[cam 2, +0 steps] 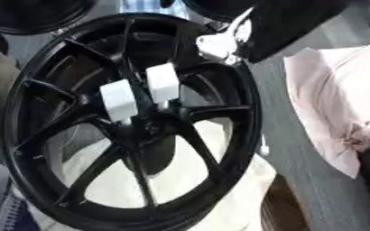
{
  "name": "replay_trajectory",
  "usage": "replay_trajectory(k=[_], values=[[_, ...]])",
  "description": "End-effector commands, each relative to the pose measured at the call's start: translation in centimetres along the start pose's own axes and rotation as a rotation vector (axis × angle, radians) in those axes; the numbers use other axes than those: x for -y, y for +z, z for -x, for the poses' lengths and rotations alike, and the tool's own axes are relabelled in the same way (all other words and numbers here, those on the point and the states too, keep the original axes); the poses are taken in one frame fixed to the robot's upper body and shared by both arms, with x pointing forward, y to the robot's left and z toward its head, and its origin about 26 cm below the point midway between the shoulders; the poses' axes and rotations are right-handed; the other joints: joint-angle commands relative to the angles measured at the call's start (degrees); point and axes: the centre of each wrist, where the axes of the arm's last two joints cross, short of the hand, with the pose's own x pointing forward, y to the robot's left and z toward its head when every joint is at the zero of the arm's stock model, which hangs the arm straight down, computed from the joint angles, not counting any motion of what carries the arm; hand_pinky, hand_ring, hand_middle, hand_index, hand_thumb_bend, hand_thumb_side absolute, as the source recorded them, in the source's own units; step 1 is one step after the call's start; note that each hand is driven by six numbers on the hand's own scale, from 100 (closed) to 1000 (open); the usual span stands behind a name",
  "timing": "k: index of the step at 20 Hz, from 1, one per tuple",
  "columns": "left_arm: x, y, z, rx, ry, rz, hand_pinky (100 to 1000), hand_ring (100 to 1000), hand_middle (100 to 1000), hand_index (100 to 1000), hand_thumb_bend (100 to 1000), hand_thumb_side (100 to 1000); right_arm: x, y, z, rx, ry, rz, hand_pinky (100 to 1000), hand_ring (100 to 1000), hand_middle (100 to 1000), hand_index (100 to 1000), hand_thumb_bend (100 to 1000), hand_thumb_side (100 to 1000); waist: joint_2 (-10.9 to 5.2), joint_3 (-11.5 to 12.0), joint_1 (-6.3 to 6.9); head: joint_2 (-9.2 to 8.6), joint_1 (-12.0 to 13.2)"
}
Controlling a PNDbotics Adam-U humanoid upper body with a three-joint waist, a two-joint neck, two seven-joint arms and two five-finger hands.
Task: Pull the pin out of the wheel hub.
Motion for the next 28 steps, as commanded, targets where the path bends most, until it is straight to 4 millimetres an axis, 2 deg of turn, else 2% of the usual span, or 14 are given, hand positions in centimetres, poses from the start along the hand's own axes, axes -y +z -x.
replay_trajectory(k=[1, 10, 17, 19, 21, 28], values=[[-1.0, -0.7, -1.0, 0.032, -0.025, -0.005, 691, 549, 596, 790, 555, 777, 0.5, 0.6, -1.2, -0.042, 0.002, -0.005, 869, 827, 808, 846, 100, 587, -1.83, -0.1, 0.07, -0.53, 0.2], [-0.9, -0.7, -0.9, 0.031, -0.024, 0.0, 691, 550, 597, 789, 551, 778, 0.2, 0.0, -1.7, -0.051, -0.029, -0.034, 880, 845, 827, 860, 100, 595, -1.66, 0.1, 0.2, -0.14, 0.7], [-0.8, -0.7, -0.9, 0.031, -0.021, 0.003, 692, 550, 597, 789, 551, 778, -0.7, -0.8, -1.9, -0.097, -0.047, -0.064, 890, 865, 847, 880, 150, 594, -1.42, 0.3, 0.43, 0.49, 0.5], [-0.7, -0.7, -1.0, 0.033, -0.018, 0.006, 692, 550, 597, 789, 551, 778, -1.3, -1.3, -1.6, -0.116, -0.054, -0.086, 890, 869, 853, 885, 174, 567, -1.27, 0.5, 0.52, 0.56, 0.4], [-0.6, -0.7, -1.0, 0.034, -0.016, 0.008, 692, 550, 597, 789, 550, 778, -1.8, -1.8, -1.3, -0.125, -0.055, -0.104, 893, 875, 862, 891, 186, 597, -1.16, 0.7, 0.59, 0.61, 0.4], [-0.2, -0.7, -1.0, 0.037, -0.009, 0.021, 693, 551, 597, 789, 548, 780, -3.1, -3.6, 0.2, -0.155, -0.061, -0.148, 901, 896, 886, 908, 259, 585, -0.45, 1.2, 1.09, 0.54, 0.1]])
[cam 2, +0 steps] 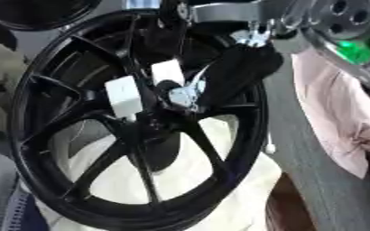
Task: Pull the pin out of the wheel hub.
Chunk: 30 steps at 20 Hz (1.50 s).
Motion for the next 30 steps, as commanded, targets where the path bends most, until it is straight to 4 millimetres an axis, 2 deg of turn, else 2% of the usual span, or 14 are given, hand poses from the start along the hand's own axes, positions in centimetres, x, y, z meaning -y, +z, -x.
replay_trajectory(k=[1, 12, 23, 27, 30], values=[[-0.2, -0.7, -1.1, 0.037, -0.005, 0.01, 693, 551, 597, 789, 548, 780, 0.2, -0.3, 0.6, -0.052, -0.013, -0.032, 902, 897, 887, 909, 263, 584, -0.75, 0.2, 0.15, -0.12, -0.3], [0.3, -0.7, -1.4, 0.051, 0.01, 0.027, 694, 552, 598, 789, 545, 782, -0.8, -2.4, 2.8, -0.095, -0.013, -0.021, 902, 897, 888, 913, 278, 572, 0.89, 0.8, 0.93, -1.35, -1.2], [0.8, -0.8, -1.6, 0.055, 0.014, 0.047, 696, 553, 599, 790, 542, 783, -1.0, -3.7, 3.3, -0.045, -0.093, -0.047, 900, 882, 865, 907, 254, 582, 1.46, 1.4, 0.99, -2.08, -1.7], [1.0, -0.9, -1.7, 0.057, 0.017, 0.054, 697, 554, 598, 790, 540, 784, -1.1, -4.1, 3.5, -0.051, -0.108, -0.052, 891, 871, 841, 895, 277, 535, 1.51, 1.7, 0.93, -2.35, -1.8], [1.1, -1.0, -1.8, 0.058, 0.019, 0.058, 697, 555, 598, 790, 539, 784, -1.2, -4.3, 3.9, -0.067, -0.116, -0.055, 882, 851, 782, 869, 288, 469, 1.54, 1.8, 0.88, -2.48, -1.8]])
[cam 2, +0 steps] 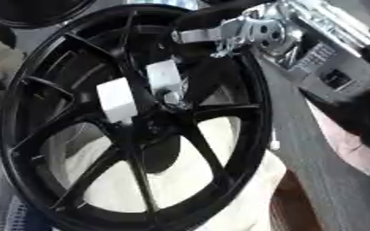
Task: Pull the pin out of the wheel hub.
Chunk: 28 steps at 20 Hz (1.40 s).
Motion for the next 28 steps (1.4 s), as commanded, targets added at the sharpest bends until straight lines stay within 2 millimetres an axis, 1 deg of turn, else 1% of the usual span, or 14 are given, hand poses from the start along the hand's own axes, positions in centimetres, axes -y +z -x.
replay_trajectory(k=[1, 3, 6, 8, 10, 13, 14, 16, 20, 22, 25, 28], values=[[-0.1, -0.7, -1.2, 0.037, -0.002, 0.009, 697, 555, 598, 790, 539, 784, 0.7, 0.2, 0.3, -0.025, -0.007, 0.015, 879, 846, 770, 863, 288, 460, -0.92, 0.2, -0.01, -0.92, 0.0], [-0.1, -0.7, -1.2, 0.038, -0.001, 0.012, 698, 555, 599, 790, 537, 784, 0.7, 0.1, 0.5, -0.031, -0.018, 0.018, 867, 820, 700, 818, 277, 401, -0.91, 0.3, -0.04, -1.0, 0.0], [0.0, -0.7, -1.2, 0.037, -0.002, 0.017, 698, 556, 599, 791, 535, 785, 0.7, 0.0, 0.6, -0.036, -0.032, 0.028, 851, 790, 653, 788, 254, 330, -0.93, 0.4, -0.09, -1.06, 0.0], [0.0, -0.7, -1.3, 0.037, -0.001, 0.018, 699, 556, 599, 791, 534, 785, 0.7, -0.1, 0.7, -0.038, -0.039, 0.027, 840, 767, 622, 771, 235, 310, -0.96, 0.5, -0.14, -1.12, 0.0], [0.1, -0.8, -1.3, 0.037, 0.0, 0.02, 699, 556, 599, 791, 533, 786, 0.7, -0.1, 0.8, -0.041, -0.048, 0.029, 835, 748, 593, 747, 213, 308, -0.99, 0.6, -0.17, -1.21, 0.0], [0.1, -0.8, -1.3, 0.036, -0.001, 0.023, 699, 557, 600, 791, 531, 787, 0.8, -0.1, 0.9, -0.033, -0.077, 0.055, 831, 720, 528, 682, 118, 280, -1.08, 0.6, -0.23, -1.3, -0.1], [0.1, -0.8, -1.3, 0.035, -0.001, 0.022, 699, 557, 601, 791, 530, 787, 0.8, 0.0, 0.9, -0.026, -0.089, 0.066, 830, 712, 512, 667, 100, 272, -1.1, 0.6, -0.25, -1.32, -0.1], [0.1, -0.8, -1.3, 0.034, -0.002, 0.021, 700, 557, 601, 791, 529, 788, 1.1, 0.5, 0.9, -0.007, -0.12, 0.102, 826, 681, 460, 610, 100, 244, -1.17, 0.6, -0.29, -1.25, -0.1], [0.0, -0.8, -1.3, 0.032, -0.002, 0.018, 700, 557, 602, 791, 528, 788, 1.9, 2.3, 0.9, 0.019, -0.188, 0.183, 822, 655, 422, 571, 100, 234, -1.34, 0.5, -0.37, -1.07, -0.2], [-0.1, -0.8, -1.2, 0.031, -0.002, 0.014, 701, 558, 602, 791, 527, 789, 2.6, 3.8, 1.2, 0.026, -0.229, 0.239, 822, 650, 412, 563, 100, 223, -1.43, 0.4, -0.41, -0.89, -0.3], [-0.2, -0.8, -1.2, 0.029, -0.002, 0.009, 701, 558, 603, 792, 526, 789, 3.7, 6.5, 2.1, 0.022, -0.311, 0.362, 822, 644, 400, 559, 100, 215, -1.57, 0.1, -0.38, -0.66, -0.5], [-0.3, -0.7, -1.2, 0.028, -0.002, 0.001, 701, 558, 603, 792, 524, 790, 4.3, 9.6, 3.8, -0.003, -0.414, 0.523, 823, 639, 394, 557, 100, 208, -1.66, -0.3, -0.28, -0.58, -0.4]])
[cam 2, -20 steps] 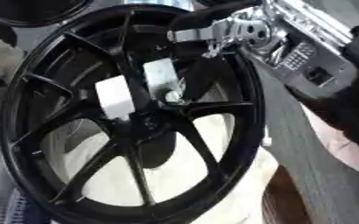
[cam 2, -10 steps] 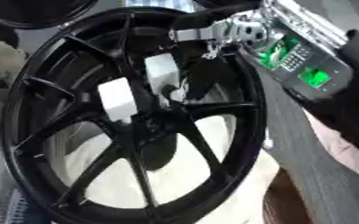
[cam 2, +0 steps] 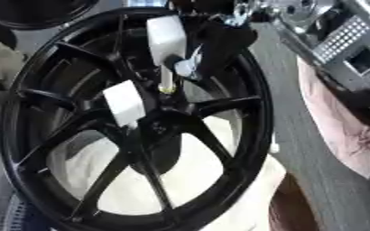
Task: Pull the pin out of the wheel hub.
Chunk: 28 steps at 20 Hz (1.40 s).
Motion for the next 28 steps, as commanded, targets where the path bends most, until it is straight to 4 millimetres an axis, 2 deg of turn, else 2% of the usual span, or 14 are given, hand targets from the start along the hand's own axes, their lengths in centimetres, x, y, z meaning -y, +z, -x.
replay_trajectory(k=[1, 3, 6, 9, 12, 14, 15, 16, 17, 19, 23, 28], values=[[-0.6, -0.5, -0.8, 0.026, -0.007, -0.014, 701, 558, 603, 792, 524, 790, 3.3, 3.8, 0.6, -0.013, -0.061, 0.2, 824, 639, 394, 557, 100, 208, -1.63, -0.3, 0.16, -0.15, 0.0], [-0.8, -0.5, -0.8, 0.027, -0.007, -0.021, 701, 559, 603, 792, 523, 790, 3.9, 5.9, 2.0, -0.053, -0.098, 0.293, 824, 641, 399, 565, 100, 209, -1.59, -0.6, 0.23, -0.26, 0.3], [-0.9, -0.6, -0.9, 0.031, -0.003, -0.034, 702, 559, 603, 792, 523, 790, 3.8, 9.8, 5.2, -0.166, -0.139, 0.443, 825, 644, 409, 577, 100, 212, -1.34, -1.1, 0.5, -0.64, 0.7], [-1.1, -0.7, -0.9, 0.034, 0.003, -0.049, 702, 559, 603, 791, 522, 790, 3.1, 13.2, 8.8, -0.31, -0.174, 0.606, 825, 657, 442, 613, 100, 231, -1.07, -1.5, 0.89, -1.02, 1.2], [-1.3, -0.7, -0.9, 0.036, 0.009, -0.061, 702, 559, 603, 791, 522, 790, 2.0, 15.8, 12.2, -0.457, -0.164, 0.745, 827, 677, 477, 650, 100, 249, -0.96, -2.0, 1.26, -1.27, 1.3], [-1.4, -0.7, -0.9, 0.036, 0.013, -0.069, 702, 559, 603, 791, 522, 790, 0.8, 17.3, 14.4, -0.561, -0.135, 0.816, 834, 713, 539, 707, 100, 307, -0.92, -2.2, 1.51, -1.39, 1.3], [-1.4, -0.7, -0.9, 0.036, 0.015, -0.072, 702, 559, 602, 791, 522, 790, 0.3, 17.8, 15.3, -0.602, -0.124, 0.834, 851, 774, 652, 788, 100, 381, -0.91, -2.3, 1.6, -1.43, 1.4], [-1.5, -0.7, -0.9, 0.036, 0.016, -0.075, 702, 559, 602, 791, 522, 790, -0.3, 18.4, 16.1, -0.642, -0.11, 0.849, 863, 806, 706, 822, 100, 428, -0.91, -2.5, 1.69, -1.46, 1.4], [-1.5, -0.7, -0.8, 0.035, 0.018, -0.077, 702, 559, 603, 792, 522, 790, -0.8, 18.8, 16.8, -0.674, -0.095, 0.857, 888, 861, 780, 870, 100, 525, -0.92, -2.6, 1.75, -1.5, 1.4], [-1.5, -0.7, -0.8, 0.035, 0.018, -0.079, 702, 558, 603, 792, 522, 790, -1.7, 19.7, 17.9, -0.733, -0.072, 0.872, 905, 897, 832, 896, 100, 590, -0.95, -2.7, 1.85, -1.59, 1.5], [-1.6, -0.7, -0.7, 0.034, 0.019, -0.081, 703, 559, 603, 792, 523, 791, -2.5, 20.9, 19.3, -0.821, -0.07, 0.968, 914, 917, 857, 909, 100, 633, -1.1, -2.9, 1.99, -1.7, 1.4], [-1.6, -0.7, -0.7, 0.034, 0.02, -0.08, 703, 559, 603, 792, 523, 791, -2.4, 20.7, 19.0, -0.795, -0.091, 1.037, 902, 888, 823, 886, 100, 614, -1.25, -2.8, 1.92, -1.75, 1.2]])
